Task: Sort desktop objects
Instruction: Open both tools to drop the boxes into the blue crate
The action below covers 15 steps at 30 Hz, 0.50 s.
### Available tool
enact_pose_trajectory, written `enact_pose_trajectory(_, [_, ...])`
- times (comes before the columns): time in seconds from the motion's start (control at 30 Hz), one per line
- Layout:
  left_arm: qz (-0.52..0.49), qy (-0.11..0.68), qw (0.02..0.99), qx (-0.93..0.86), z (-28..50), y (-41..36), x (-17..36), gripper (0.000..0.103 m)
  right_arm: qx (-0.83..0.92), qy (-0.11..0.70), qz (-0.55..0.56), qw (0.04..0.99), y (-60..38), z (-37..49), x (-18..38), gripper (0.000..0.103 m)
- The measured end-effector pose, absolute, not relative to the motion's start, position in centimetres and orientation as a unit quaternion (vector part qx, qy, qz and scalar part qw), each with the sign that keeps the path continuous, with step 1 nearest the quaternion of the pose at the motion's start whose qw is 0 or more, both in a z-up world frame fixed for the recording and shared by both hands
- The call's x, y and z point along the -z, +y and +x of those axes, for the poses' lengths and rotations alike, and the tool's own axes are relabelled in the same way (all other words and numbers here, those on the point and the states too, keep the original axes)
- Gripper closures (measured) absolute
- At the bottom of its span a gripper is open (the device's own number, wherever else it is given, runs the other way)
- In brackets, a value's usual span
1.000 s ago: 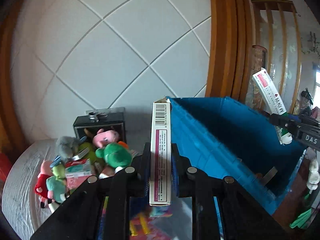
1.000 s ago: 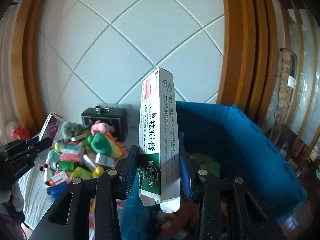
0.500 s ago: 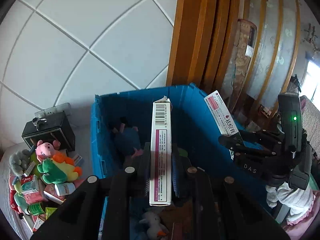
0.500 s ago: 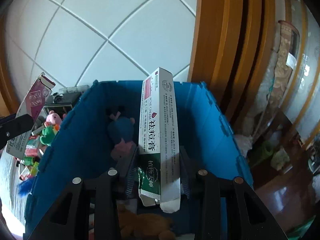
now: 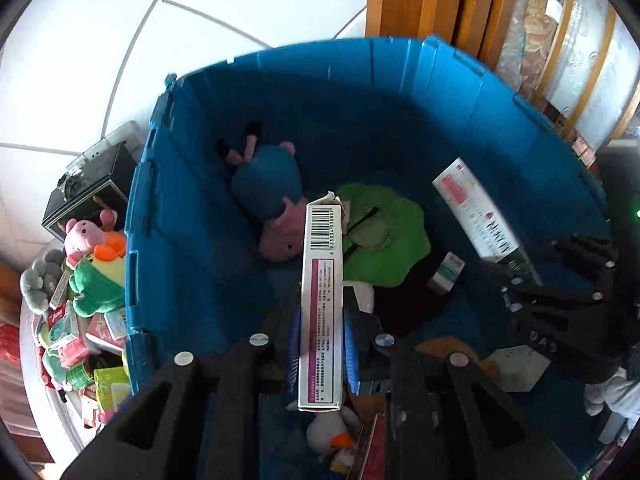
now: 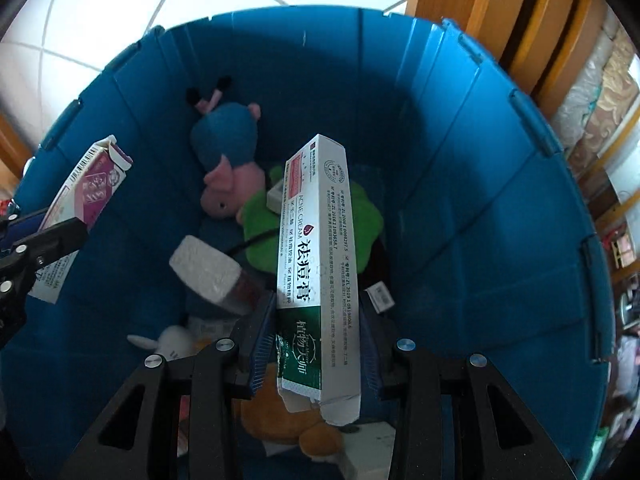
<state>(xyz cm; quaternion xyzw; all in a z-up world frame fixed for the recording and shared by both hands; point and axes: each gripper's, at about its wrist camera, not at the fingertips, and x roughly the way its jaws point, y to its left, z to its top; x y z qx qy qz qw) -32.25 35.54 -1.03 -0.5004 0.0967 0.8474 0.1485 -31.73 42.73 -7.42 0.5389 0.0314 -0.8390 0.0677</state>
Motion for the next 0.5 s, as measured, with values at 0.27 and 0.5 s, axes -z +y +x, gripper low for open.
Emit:
enact_pose_trajectory(0.27, [-0.531, 0.092, 0.145, -0.830, -32.8, 34.9, 2.7, 0.085, 0.844, 0.043, 0.532, 0.044, 43.5, -30.5, 6.8, 0.063])
enact_pose_trajectory(0.5, [-0.525, 0.086, 0.155, -0.832, -31.3, 35.0, 1.3, 0.085, 0.855, 0.047, 0.515, 0.030, 45.1, -30.1, 4.8, 0.025])
